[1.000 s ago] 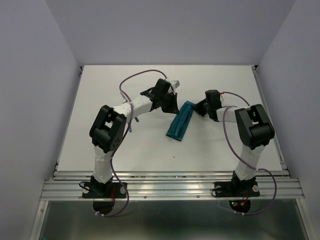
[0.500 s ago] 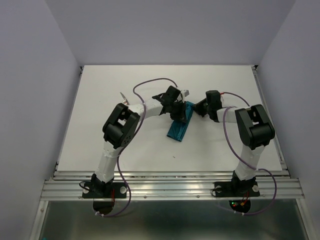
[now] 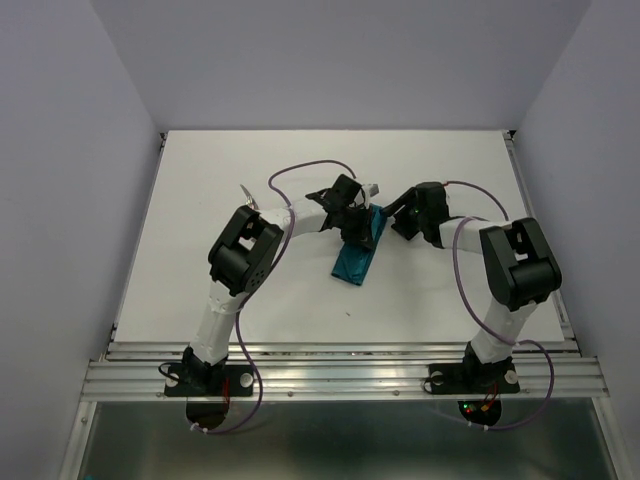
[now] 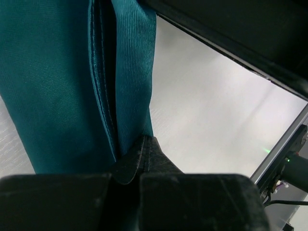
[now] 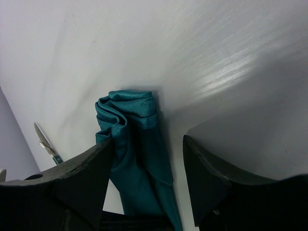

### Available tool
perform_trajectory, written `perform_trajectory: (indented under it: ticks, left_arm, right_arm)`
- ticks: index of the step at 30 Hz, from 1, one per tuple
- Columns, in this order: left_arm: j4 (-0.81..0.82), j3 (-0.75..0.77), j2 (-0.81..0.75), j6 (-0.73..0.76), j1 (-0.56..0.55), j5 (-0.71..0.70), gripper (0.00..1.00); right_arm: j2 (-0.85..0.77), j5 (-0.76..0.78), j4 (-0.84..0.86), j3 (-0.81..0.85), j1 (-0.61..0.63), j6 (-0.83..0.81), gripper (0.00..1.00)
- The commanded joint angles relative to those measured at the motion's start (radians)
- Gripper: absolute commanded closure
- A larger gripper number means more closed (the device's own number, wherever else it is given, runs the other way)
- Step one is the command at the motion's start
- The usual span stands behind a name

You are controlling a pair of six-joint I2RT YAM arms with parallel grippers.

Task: Fold the napkin into a case and place the utensils inside
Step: Fold the 2/3-rectangle-folded napkin at the center of the board.

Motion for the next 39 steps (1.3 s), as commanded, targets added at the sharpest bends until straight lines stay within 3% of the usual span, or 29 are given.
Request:
perform_trajectory:
  ticks: [1, 8, 12, 29, 39]
  left_arm:
    - [0.024, 0.042, -0.004, 0.012, -0.002, 0.030, 1.00]
    - [0.043, 0.036, 0.000, 0.010, -0.002, 0.055, 1.00]
    - [0.043, 0.033, 0.001, 0.010, -0.002, 0.053, 1.00]
    - [0.057, 0.022, 0.012, 0.010, -0.002, 0.079, 1.00]
    - [0.057, 0.025, 0.010, 0.012, -0.002, 0.087, 1.00]
  right_arm:
    - [-0.014, -0.028, -0.108, -0.021, 0.003, -0.104, 0.33]
    - [-0.057, -0.033, -0.074, -0.057, 0.003, -0.119, 0.27]
    - [-0.134, 0.051, -0.044, -0.131, 0.003, -0.079, 0.28]
    - [-0.237, 0.177, -0.079, -0.165, 0.003, -0.043, 0.34]
    - [-0.183, -0.004, -0.024, -0.085, 0.003, -0.128, 0.25]
